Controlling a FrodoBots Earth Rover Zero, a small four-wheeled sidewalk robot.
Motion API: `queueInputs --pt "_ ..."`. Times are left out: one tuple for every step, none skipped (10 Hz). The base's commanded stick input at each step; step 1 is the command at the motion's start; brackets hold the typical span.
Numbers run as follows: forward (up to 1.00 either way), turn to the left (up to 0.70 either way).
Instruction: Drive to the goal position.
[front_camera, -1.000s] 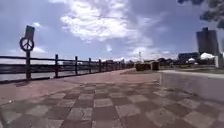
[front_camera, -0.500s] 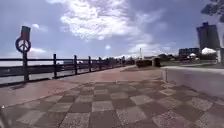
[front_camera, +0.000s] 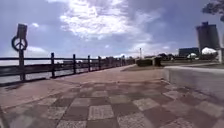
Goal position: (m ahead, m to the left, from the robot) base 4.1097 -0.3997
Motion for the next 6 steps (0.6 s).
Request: queueInputs --pt "0.45 0.27" --pt "0.45 0.27" --pt "0.45 0.27" --pt "0.45 0.27" --pt "0.45 0.27" --pt "0.45 0.27"
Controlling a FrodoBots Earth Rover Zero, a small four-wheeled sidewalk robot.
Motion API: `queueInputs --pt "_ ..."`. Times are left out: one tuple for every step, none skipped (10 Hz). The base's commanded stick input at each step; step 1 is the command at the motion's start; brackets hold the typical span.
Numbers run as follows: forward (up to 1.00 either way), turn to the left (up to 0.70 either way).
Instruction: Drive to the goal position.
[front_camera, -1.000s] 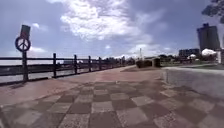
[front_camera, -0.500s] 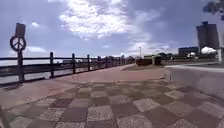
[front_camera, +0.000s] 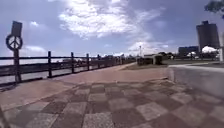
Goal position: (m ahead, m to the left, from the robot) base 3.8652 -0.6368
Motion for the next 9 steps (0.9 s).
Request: queueInputs --pt "0.45 0.27" --pt "0.45 0.27" --pt "0.45 0.26" --pt "0.45 0.24" --pt "0.45 0.23" --pt "0.45 0.21" --pt "0.45 0.19" --pt "0.45 0.18" --pt "0.45 0.16"
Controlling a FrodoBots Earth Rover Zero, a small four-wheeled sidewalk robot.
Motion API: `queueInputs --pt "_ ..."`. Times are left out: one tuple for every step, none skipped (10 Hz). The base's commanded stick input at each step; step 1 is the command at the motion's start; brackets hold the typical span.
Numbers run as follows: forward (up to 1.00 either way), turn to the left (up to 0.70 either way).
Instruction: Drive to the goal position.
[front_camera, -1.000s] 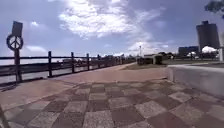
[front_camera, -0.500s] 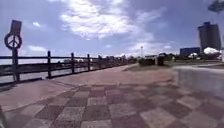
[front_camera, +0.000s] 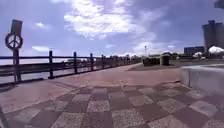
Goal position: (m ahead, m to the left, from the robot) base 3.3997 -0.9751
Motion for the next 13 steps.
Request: queueInputs --pt "0.45 0.15" --pt "0.45 0.13" --pt "0.45 0.11" --pt "0.45 0.10" --pt "0.45 0.08" --pt "0.45 0.06" --pt "0.45 0.05" --pt "0.45 0.03" --pt "0.45 0.02" --pt "0.45 0.00" --pt "0.45 0.00" --pt "0.45 0.00" --pt "0.45 0.00"
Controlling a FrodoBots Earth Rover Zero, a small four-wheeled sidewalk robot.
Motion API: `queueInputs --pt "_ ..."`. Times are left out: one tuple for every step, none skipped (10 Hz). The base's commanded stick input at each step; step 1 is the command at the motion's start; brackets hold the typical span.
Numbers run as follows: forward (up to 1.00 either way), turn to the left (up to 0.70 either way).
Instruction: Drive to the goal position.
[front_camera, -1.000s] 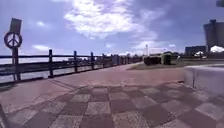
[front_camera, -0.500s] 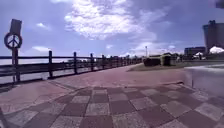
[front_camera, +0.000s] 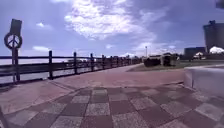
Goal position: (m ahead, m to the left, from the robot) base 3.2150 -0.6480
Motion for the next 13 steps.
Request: queueInputs --pt "0.45 0.00" --pt "0.45 0.00" --pt "0.45 0.00" --pt "0.45 0.00" --pt "0.45 0.00" --pt "0.45 0.00" --pt "0.45 0.00" --pt "0.45 0.00" --pt "0.45 0.00" --pt "0.45 0.00" --pt "0.45 0.00" --pt "0.45 0.00" --pt "0.45 0.00"
